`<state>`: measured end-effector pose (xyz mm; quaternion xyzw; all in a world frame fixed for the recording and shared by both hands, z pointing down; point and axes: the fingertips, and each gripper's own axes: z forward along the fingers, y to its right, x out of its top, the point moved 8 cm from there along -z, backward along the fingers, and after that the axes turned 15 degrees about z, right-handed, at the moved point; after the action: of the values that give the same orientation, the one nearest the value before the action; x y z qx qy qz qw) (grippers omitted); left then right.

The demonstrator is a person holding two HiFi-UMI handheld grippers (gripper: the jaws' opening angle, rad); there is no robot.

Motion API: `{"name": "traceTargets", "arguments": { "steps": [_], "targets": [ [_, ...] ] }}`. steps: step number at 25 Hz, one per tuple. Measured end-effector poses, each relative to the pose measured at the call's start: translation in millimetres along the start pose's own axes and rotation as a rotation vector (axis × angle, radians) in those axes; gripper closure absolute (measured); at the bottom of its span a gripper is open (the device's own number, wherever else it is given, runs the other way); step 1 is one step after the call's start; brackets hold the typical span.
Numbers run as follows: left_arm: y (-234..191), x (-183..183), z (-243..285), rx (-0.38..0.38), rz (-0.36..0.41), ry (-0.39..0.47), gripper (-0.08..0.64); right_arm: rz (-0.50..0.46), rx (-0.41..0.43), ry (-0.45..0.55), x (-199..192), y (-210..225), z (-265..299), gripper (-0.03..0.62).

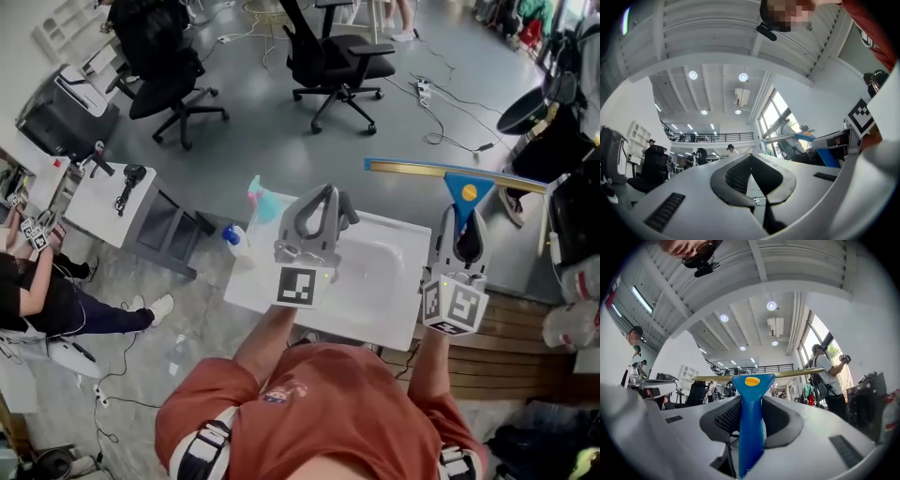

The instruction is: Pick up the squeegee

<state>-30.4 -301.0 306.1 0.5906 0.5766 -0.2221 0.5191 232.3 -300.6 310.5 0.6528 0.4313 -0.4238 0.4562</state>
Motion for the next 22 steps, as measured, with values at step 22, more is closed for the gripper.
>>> {"name": "traceTargets", "arguments": {
  "steps": [22],
  "targets": [
    [-2, -12, 5, -0.023, -0.023, -0.023, 0.541, -0.045, -0.031, -0.012, -6, -1, -2, 0.453]
  ]
}}
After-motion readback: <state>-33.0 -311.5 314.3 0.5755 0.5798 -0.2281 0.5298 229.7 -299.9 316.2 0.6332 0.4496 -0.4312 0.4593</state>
